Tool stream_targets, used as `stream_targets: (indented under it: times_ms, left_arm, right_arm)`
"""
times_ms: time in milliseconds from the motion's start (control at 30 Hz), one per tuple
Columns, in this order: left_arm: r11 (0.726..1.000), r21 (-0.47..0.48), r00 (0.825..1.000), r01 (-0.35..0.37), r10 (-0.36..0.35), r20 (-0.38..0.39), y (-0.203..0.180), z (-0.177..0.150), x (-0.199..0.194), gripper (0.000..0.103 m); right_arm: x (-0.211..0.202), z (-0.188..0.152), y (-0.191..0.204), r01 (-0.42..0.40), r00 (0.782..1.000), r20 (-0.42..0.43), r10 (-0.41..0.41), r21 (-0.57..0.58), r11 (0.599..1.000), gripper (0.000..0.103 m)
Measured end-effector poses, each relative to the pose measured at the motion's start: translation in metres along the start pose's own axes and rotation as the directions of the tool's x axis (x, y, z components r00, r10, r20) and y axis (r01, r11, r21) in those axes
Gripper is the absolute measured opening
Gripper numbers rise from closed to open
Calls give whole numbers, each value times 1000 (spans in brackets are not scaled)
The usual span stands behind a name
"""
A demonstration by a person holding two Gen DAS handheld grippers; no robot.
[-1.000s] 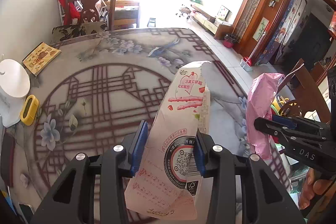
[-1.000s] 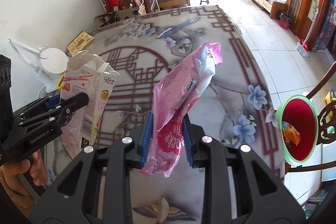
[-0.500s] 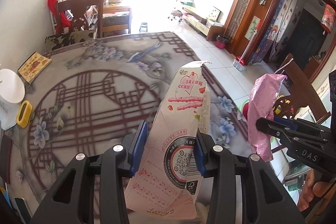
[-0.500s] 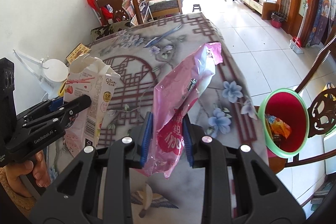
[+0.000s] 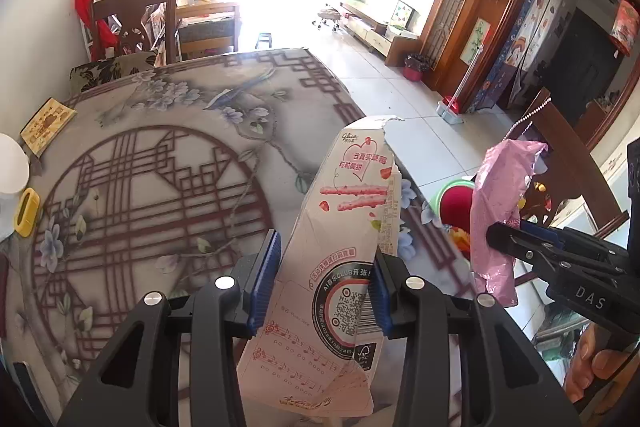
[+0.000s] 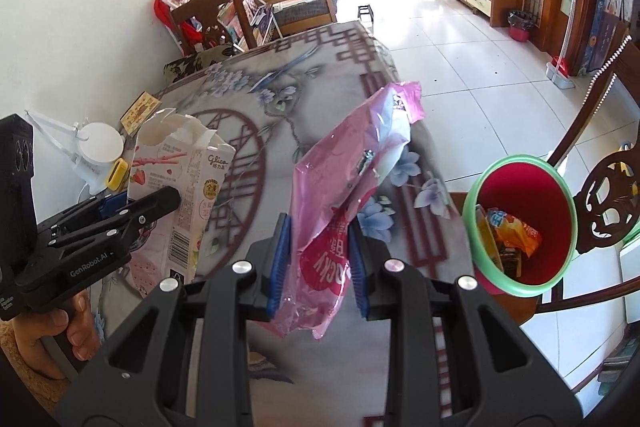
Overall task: Collect trash
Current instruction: 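Carry the pink wrapper and milk carton over the red bucket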
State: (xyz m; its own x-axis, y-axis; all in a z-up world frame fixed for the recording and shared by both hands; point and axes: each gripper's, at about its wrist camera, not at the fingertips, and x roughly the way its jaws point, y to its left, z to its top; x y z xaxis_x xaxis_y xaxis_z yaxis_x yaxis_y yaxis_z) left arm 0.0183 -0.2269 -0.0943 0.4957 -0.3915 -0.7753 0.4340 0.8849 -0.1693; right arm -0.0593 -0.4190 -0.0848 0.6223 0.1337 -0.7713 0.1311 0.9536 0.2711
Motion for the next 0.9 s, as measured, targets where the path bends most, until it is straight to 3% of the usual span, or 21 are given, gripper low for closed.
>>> stream_targets:
  times_ms: [533, 900]
  left_arm:
    - [1000, 13, 999, -11, 11, -31, -50, 4, 22, 38]
    - [999, 40, 998, 14, -12, -54, -86, 10, 47, 38]
  right_arm:
    - [-8, 4, -59, -24, 1000, 16, 23, 56, 998, 28]
    - [-18, 4, -104, 14, 1000, 26, -17, 107, 994, 28]
